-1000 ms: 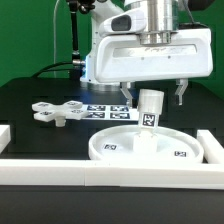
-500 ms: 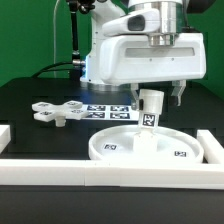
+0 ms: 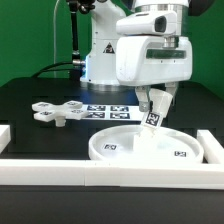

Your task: Assemble round table

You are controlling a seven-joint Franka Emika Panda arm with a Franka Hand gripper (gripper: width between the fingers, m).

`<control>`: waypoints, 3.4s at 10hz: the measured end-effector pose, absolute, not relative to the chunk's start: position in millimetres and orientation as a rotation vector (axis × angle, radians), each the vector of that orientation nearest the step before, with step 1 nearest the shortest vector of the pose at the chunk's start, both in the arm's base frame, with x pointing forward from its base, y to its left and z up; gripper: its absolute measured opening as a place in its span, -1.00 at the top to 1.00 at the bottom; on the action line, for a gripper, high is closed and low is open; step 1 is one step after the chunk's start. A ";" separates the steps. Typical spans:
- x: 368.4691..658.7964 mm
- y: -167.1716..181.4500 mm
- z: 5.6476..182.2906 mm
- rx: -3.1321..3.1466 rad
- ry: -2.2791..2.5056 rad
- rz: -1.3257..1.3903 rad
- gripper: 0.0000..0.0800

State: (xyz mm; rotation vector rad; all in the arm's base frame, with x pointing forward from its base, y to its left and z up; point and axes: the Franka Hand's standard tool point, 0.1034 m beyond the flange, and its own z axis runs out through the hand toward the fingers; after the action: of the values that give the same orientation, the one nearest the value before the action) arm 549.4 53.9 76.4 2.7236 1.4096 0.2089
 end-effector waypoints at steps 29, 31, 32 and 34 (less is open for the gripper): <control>555.7 7.9 79.3 3.150 0.131 0.332 -0.02; 555.6 8.0 79.1 3.163 -0.019 0.330 -0.02; 555.4 8.2 78.9 3.169 -0.123 0.328 -0.02; 555.2 6.7 78.3 3.171 -0.386 0.329 -0.02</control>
Offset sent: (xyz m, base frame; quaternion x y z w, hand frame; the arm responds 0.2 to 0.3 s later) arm 0.0090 0.0071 0.0035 -0.0108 -0.0018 -0.2035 0.9790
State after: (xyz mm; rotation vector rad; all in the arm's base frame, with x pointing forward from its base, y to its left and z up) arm 555.2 6.7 78.3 3.1712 -0.3860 0.3289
